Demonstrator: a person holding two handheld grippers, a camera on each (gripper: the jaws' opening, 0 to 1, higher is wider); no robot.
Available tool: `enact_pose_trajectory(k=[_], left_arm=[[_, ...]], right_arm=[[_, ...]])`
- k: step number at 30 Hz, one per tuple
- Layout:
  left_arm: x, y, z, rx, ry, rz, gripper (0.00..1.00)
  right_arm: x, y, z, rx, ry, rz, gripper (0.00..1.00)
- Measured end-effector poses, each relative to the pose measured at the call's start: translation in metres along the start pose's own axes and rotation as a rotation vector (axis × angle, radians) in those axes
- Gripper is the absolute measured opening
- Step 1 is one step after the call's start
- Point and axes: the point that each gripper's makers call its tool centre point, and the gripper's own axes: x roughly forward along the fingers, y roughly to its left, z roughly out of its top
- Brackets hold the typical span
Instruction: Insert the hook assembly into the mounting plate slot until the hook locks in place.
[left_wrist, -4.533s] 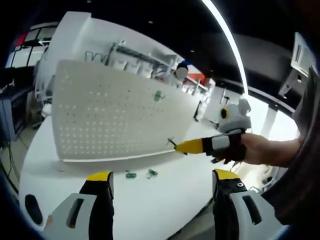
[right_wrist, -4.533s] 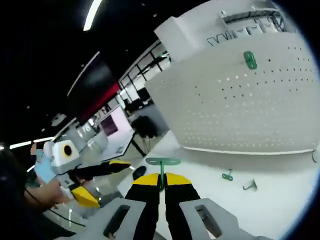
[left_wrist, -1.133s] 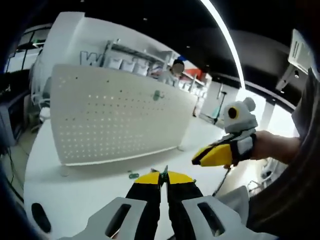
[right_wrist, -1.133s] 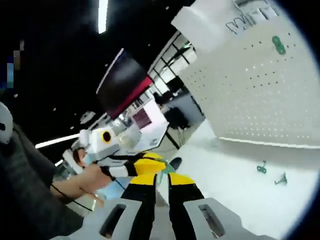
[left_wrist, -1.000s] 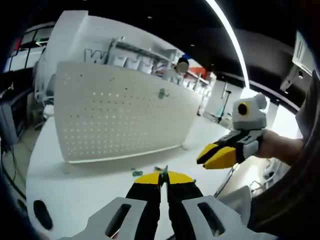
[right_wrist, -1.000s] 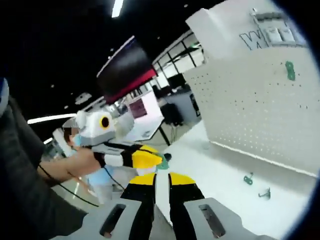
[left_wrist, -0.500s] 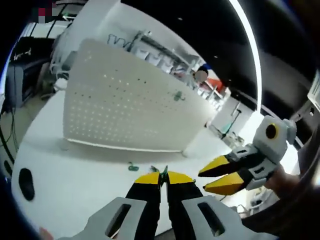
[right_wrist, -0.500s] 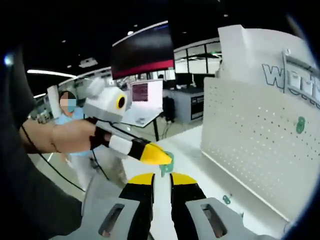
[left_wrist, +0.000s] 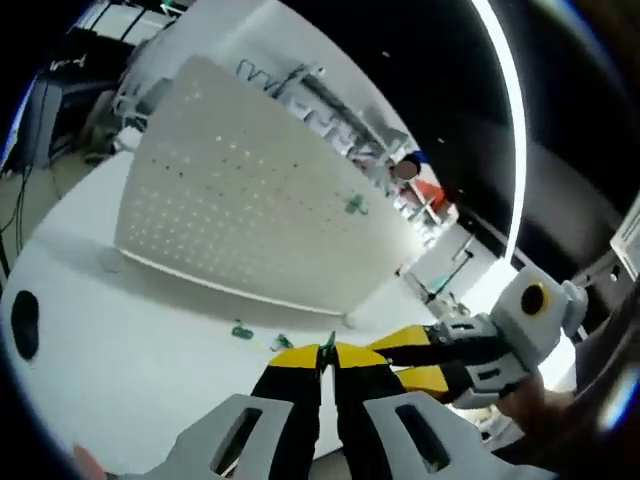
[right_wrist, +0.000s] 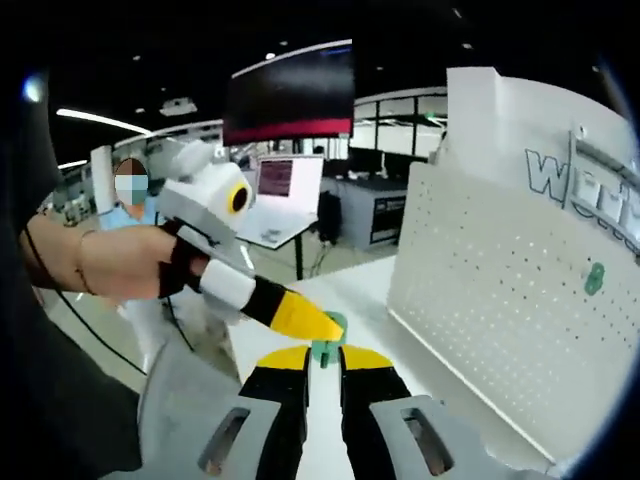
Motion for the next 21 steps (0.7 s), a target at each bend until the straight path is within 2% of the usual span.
enact_pose_trajectory(k=[2,7,14,21], left_arm=[[0.0002,-0.0010,-0.0001,0.027,0.002,0.010,0.03],[0.0023,-0.0059,0.0002,-0.027,-0.006,-0.019,0.03],[0.0030,-0.0079,0.0014,-0.086,-0.019,-0.037,0.03],[0.0048,-0.0099,0.0008,-0.093,-0.023,-0.030,0.03]], right_arm=[[0.0016,0.0001,-0.0002,-0.016,0.003,-0.004,0.08],[0.0039,-0.0016,0.0000,-0.058,0.006,-0.019,0.06],[0.0026,-0.0063,0.0010,-0.060,0.000,-0.034,0.05],[0.0034,-0.0075,-0.0015,-0.050,0.009,-0.042,0.03]])
